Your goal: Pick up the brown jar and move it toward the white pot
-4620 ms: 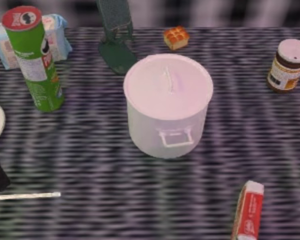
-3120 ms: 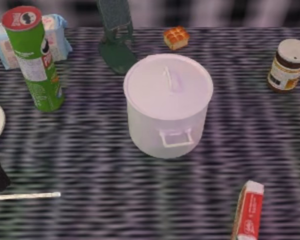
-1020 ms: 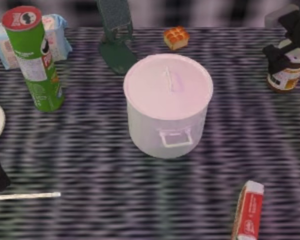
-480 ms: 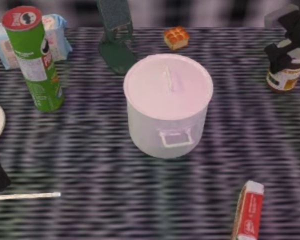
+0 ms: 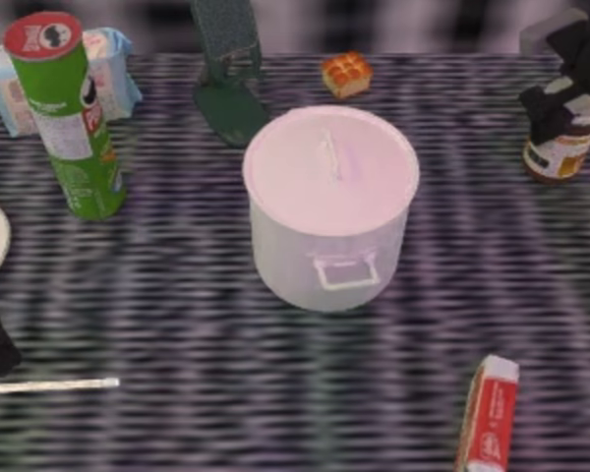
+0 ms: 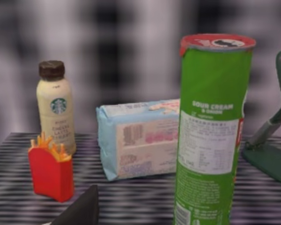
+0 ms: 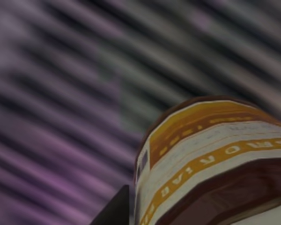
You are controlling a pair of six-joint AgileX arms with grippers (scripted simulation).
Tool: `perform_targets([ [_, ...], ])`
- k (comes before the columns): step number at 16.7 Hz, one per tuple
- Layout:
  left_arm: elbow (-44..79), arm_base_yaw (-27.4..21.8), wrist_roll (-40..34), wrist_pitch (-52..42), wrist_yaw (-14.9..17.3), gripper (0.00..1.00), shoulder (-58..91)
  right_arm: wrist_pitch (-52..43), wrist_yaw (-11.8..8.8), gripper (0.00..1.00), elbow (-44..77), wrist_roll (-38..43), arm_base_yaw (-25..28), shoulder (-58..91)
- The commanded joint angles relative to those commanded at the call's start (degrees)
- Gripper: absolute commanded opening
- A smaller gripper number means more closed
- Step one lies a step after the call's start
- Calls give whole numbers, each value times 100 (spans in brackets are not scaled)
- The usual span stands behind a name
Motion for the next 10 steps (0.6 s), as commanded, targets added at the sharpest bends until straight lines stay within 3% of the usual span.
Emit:
perform_targets([
  [5, 0, 0, 0, 0, 0, 100, 0, 18, -4, 0, -216, 15, -14, -222],
  [10, 0, 0, 0, 0, 0, 100, 0, 119, -21, 0, -1699, 25, 34, -1577],
])
